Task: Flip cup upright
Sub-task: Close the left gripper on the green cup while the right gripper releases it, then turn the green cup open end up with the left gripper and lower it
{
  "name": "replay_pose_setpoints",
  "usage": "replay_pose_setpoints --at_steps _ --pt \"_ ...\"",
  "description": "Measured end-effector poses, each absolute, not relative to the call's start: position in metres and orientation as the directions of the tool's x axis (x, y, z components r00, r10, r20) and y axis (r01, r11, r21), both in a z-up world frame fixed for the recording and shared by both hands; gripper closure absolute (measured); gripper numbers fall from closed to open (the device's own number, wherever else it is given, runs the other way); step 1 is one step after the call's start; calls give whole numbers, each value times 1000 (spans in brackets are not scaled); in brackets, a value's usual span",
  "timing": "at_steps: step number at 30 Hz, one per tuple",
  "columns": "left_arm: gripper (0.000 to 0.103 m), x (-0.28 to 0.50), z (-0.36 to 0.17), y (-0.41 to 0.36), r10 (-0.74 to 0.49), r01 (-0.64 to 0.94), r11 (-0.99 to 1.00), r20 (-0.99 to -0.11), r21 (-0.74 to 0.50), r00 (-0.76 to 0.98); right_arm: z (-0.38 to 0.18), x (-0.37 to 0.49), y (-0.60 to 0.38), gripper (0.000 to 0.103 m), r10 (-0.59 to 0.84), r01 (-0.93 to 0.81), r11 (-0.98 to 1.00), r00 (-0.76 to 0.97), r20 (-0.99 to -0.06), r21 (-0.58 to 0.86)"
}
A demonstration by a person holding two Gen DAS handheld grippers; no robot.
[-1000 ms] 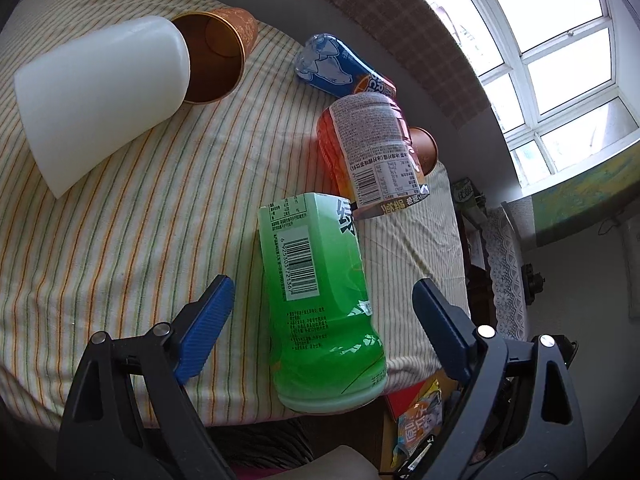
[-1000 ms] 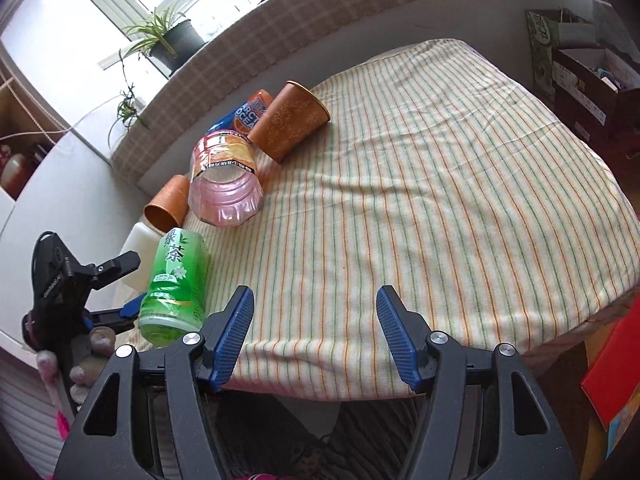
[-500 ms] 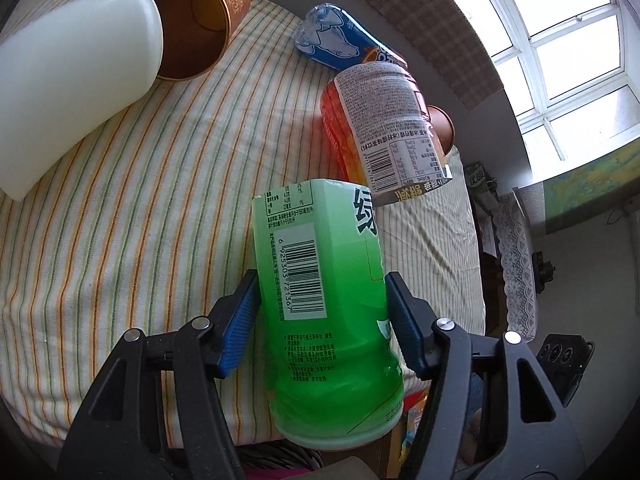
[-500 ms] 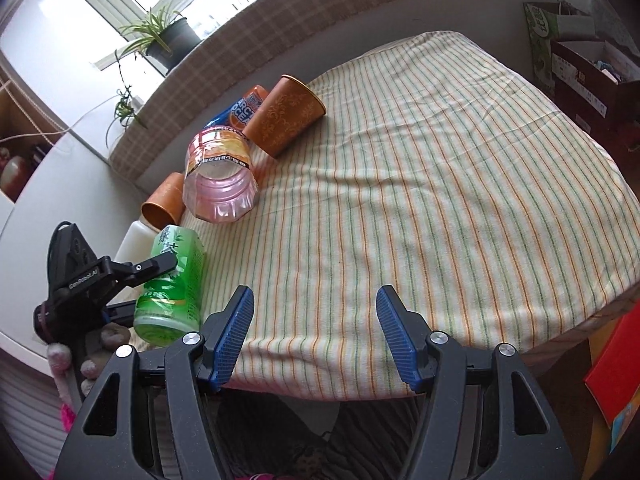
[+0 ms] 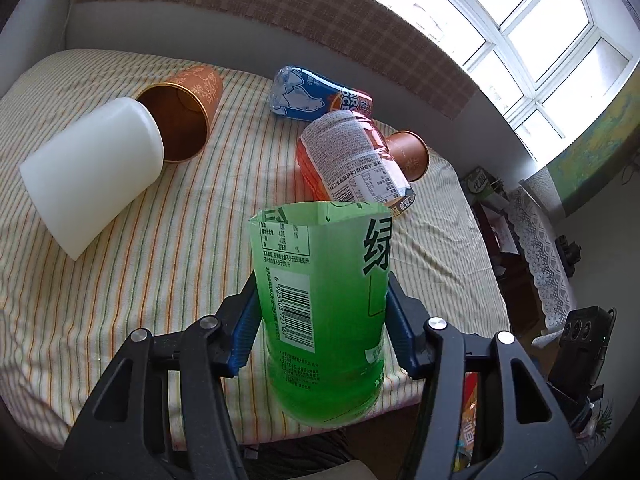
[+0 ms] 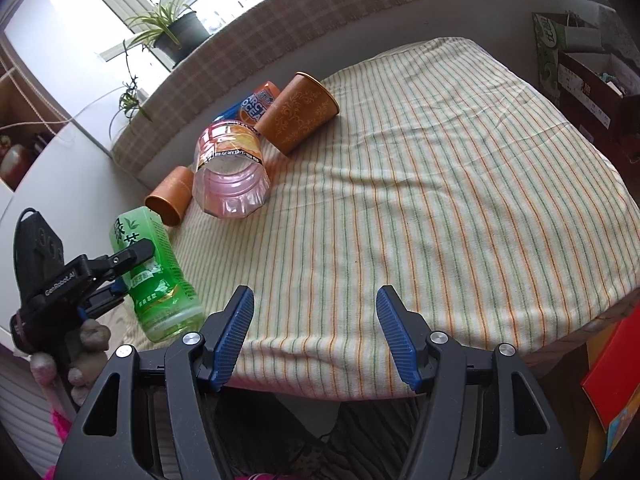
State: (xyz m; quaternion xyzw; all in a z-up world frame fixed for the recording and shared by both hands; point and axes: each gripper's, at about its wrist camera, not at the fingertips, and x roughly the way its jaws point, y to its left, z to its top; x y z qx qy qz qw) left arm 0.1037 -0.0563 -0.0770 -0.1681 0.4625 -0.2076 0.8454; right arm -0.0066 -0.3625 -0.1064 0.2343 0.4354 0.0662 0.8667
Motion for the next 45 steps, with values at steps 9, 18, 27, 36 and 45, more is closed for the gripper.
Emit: replay_pose_setpoints --at_steps 9,18,27,36,45 --pt "46 105 -64 -64 -373 213 927 -683 -309 629 -107 -5 -361 40 319 95 881 603 -731 463" --pt "46 110 -70 -82 -318 248 948 -649 -200 691 -108 -5 -362 40 320 98 881 597 -736 462" --pt "46 94 -71 -86 -315 280 947 -635 -158 705 -106 -5 -363 40 317 103 880 600 -734 464" --pt "44 84 -71 -77 -357 297 933 -644 -205 677 -104 -2 -352 40 321 79 888 600 -733 453" --pt "32 77 -73 -75 -408 322 912 -655 -255 636 -97 -1 -344 40 305 65 901 609 -732 429"
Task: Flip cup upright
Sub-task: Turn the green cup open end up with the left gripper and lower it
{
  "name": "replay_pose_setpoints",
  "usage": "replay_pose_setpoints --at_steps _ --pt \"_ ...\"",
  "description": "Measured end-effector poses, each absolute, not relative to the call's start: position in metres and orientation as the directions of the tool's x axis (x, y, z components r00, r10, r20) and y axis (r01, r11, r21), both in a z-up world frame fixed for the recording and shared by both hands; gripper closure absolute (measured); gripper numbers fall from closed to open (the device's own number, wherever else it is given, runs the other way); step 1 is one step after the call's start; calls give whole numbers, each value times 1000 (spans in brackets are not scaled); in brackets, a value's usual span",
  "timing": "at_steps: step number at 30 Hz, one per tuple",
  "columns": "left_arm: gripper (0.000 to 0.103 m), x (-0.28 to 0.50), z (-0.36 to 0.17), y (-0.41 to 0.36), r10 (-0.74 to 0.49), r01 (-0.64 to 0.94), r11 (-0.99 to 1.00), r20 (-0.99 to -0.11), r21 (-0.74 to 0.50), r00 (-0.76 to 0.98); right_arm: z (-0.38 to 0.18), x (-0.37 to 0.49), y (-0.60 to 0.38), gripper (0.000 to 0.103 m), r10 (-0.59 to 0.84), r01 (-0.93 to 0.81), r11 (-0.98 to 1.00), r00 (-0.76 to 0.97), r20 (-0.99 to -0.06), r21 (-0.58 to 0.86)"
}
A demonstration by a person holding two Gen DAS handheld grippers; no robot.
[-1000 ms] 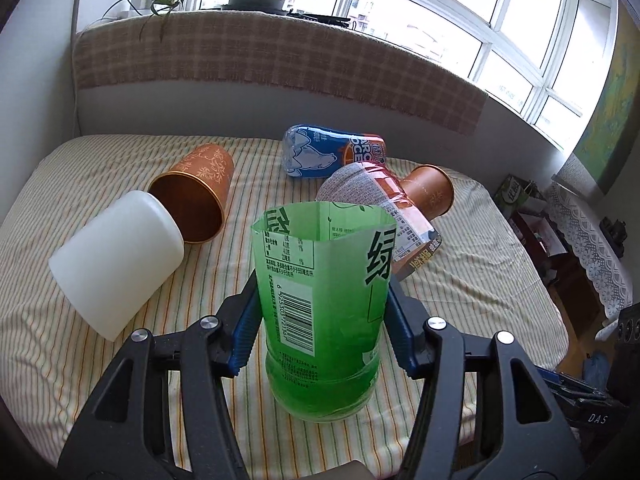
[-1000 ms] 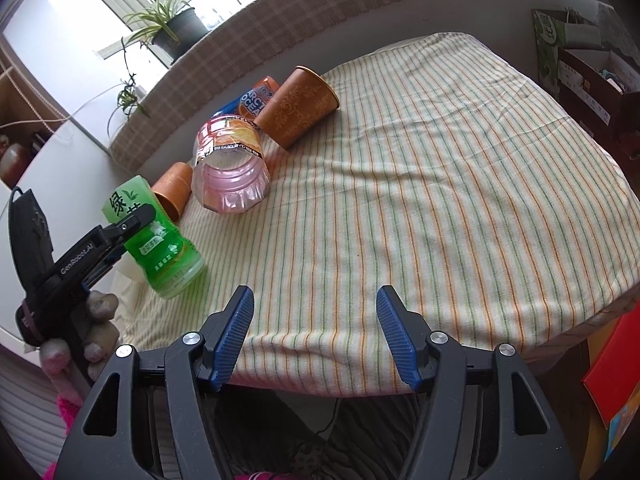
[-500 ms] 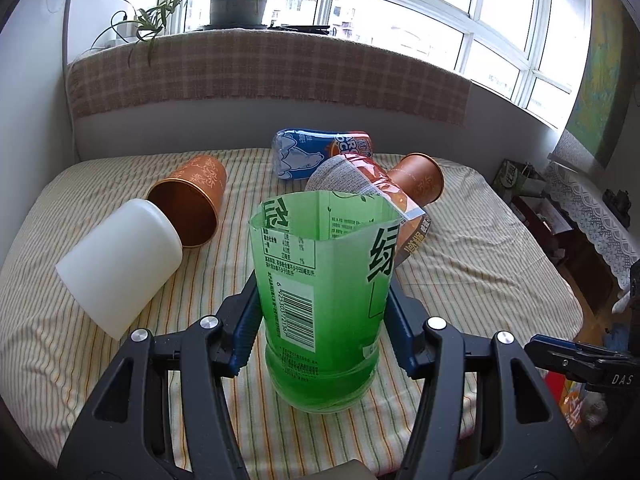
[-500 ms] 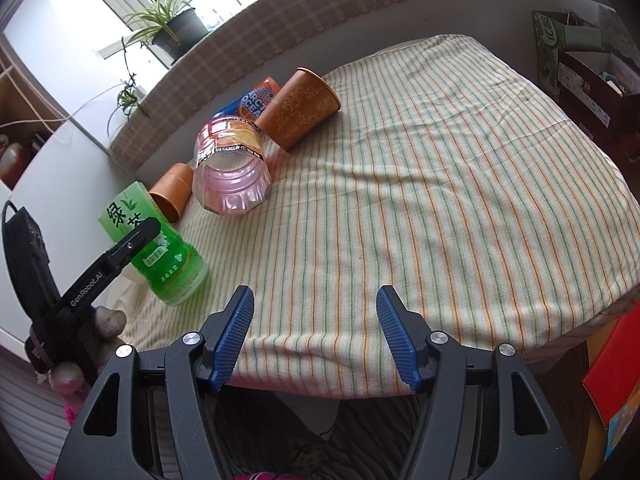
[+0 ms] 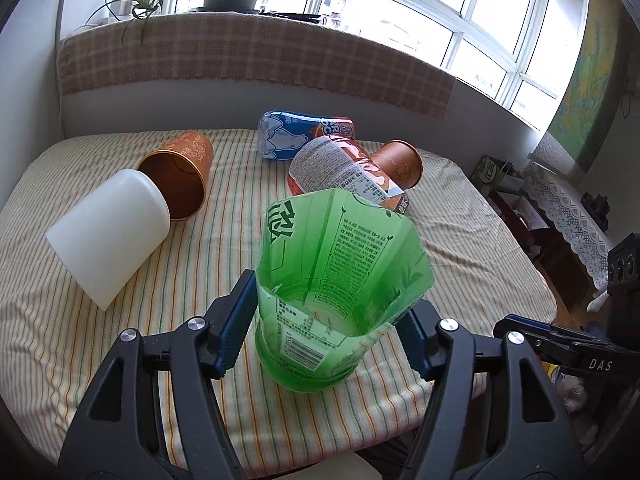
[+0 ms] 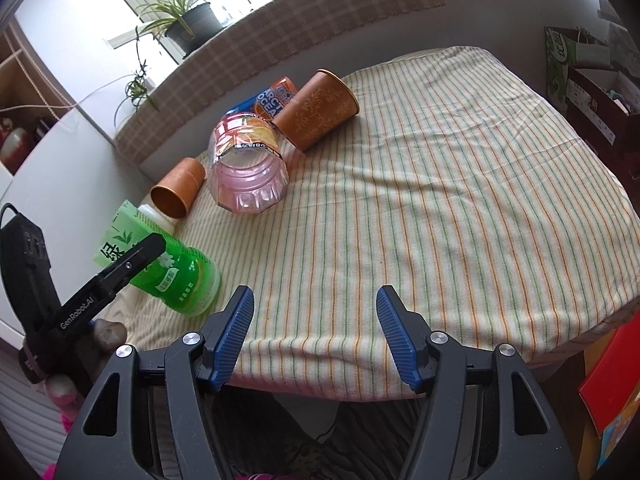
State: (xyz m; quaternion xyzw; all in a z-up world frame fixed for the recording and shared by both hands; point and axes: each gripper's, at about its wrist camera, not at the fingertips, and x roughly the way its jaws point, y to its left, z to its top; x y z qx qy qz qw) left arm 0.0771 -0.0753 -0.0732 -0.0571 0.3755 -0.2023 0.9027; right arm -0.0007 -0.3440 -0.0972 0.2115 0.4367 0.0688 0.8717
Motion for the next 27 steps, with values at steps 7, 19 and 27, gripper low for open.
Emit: replay_pose_setpoints --at_steps 7,19,27 --pt "22 73 -73 -71 -420 326 907 -656 -268 628 -93 0 -336 40 296 48 911 614 -732 409" --pt "12 61 -77 -62 -413 339 908 -671 -247 616 -87 3 -323 40 293 9 924 622 -726 382" --pt "12 47 -75 -47 -380 325 921 -673 -214 635 -79 9 -306 40 271 -28 943 643 -716 331"
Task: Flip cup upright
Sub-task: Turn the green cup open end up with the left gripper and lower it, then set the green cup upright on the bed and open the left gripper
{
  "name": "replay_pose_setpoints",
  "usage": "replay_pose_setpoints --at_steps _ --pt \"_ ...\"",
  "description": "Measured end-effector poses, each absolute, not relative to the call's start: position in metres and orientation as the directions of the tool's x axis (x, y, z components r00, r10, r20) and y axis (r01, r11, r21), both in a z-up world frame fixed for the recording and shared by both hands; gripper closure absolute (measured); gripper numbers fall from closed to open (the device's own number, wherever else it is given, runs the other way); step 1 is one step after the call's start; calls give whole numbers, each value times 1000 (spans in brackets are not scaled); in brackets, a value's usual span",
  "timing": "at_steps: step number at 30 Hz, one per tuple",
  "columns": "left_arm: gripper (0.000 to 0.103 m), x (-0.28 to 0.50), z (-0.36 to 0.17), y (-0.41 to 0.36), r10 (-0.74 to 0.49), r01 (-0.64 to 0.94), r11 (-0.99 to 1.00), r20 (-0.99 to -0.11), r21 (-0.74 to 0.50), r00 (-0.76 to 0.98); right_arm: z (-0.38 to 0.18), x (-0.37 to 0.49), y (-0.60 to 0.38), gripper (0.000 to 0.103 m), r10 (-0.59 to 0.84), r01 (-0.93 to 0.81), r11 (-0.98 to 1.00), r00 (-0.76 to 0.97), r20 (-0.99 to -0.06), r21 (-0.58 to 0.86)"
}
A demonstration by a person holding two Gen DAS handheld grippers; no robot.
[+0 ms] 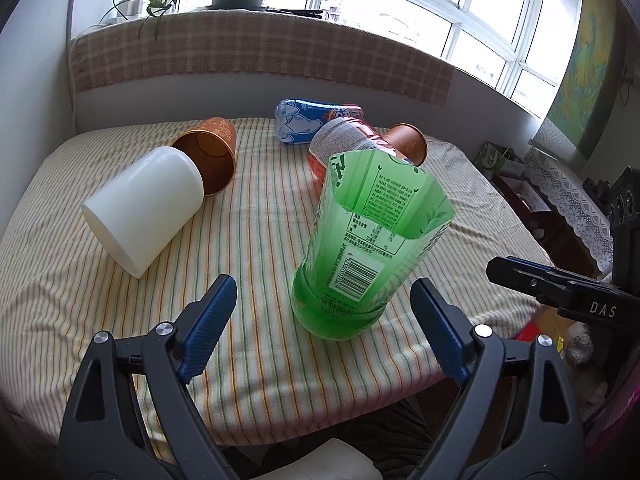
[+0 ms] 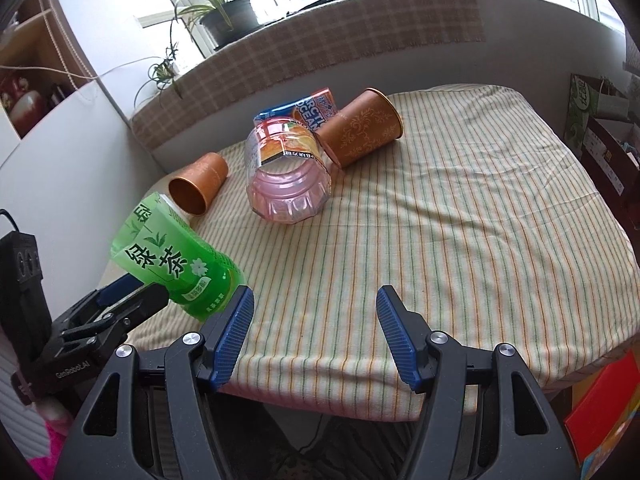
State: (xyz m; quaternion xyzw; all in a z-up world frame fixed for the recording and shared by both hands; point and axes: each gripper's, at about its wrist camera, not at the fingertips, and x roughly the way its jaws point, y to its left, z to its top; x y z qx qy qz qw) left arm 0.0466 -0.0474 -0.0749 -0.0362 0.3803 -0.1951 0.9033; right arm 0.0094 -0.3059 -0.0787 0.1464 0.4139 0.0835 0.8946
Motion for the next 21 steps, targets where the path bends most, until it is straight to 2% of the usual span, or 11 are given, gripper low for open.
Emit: replay_pose_setpoints --at_steps 7,16,21 --pt "12 28 -65 -33 -309 291 946 -657 -141 688 -67 11 -290 40 233 -65 964 680 -695 260" --pt "12 5 -32 -8 -165 143 986 -530 -83 832 -51 2 -272 40 192 -90 978 739 -645 188" --pt "12 -5 -20 -5 -120 98 993 -479 -72 869 -40 -8 -265 31 162 -91 985 782 -601 147"
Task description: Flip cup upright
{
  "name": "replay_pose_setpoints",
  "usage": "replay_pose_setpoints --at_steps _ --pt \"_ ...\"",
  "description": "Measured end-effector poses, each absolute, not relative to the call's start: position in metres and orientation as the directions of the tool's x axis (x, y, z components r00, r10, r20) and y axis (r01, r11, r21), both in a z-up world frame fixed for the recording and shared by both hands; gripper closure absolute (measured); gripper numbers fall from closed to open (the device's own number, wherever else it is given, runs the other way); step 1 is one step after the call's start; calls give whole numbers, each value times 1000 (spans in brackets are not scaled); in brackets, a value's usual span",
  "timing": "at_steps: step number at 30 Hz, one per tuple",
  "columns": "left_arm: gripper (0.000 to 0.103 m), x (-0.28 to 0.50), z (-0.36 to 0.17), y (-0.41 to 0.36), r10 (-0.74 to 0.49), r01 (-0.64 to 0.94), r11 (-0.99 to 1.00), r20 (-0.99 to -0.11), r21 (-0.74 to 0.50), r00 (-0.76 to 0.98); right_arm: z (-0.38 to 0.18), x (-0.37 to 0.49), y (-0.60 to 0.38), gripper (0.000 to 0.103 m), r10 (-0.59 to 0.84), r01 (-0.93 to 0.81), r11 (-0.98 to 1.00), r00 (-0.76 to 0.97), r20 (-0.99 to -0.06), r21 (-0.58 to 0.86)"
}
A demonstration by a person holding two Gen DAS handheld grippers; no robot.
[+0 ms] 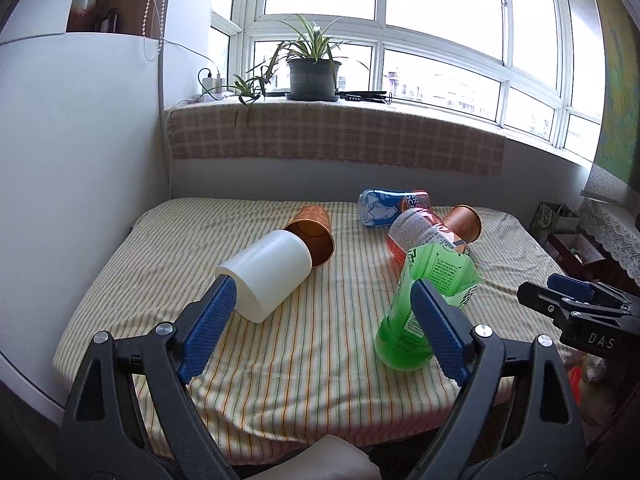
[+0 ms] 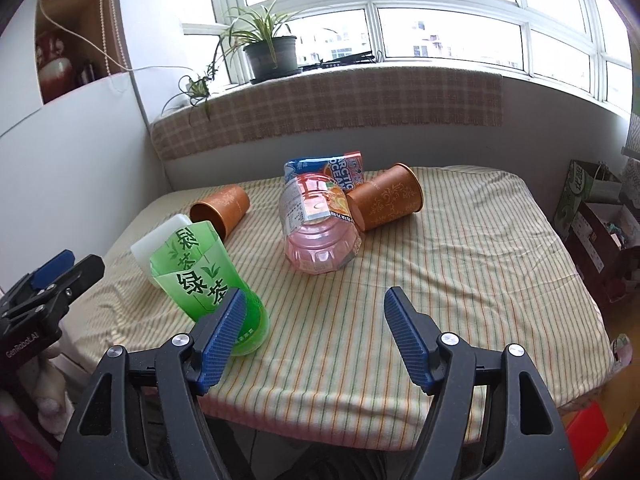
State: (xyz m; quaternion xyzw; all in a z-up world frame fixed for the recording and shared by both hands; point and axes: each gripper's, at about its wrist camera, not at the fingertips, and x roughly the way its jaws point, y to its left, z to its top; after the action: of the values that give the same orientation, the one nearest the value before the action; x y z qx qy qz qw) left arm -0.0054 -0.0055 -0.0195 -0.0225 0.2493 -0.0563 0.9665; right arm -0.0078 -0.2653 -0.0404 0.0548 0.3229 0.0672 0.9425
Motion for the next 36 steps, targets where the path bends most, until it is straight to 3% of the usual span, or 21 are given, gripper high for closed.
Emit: replay_pose_setpoints --at_steps 3,36 --pt "0 -12 -14 -4 -102 78 994 -451 -72 887 -36 -13 -263 24 136 -83 989 809 -571 119" --pt "0 -22 -7 -14 -66 53 998 -437 -43 897 -35 -24 -265 22 86 -39 995 835 -544 97"
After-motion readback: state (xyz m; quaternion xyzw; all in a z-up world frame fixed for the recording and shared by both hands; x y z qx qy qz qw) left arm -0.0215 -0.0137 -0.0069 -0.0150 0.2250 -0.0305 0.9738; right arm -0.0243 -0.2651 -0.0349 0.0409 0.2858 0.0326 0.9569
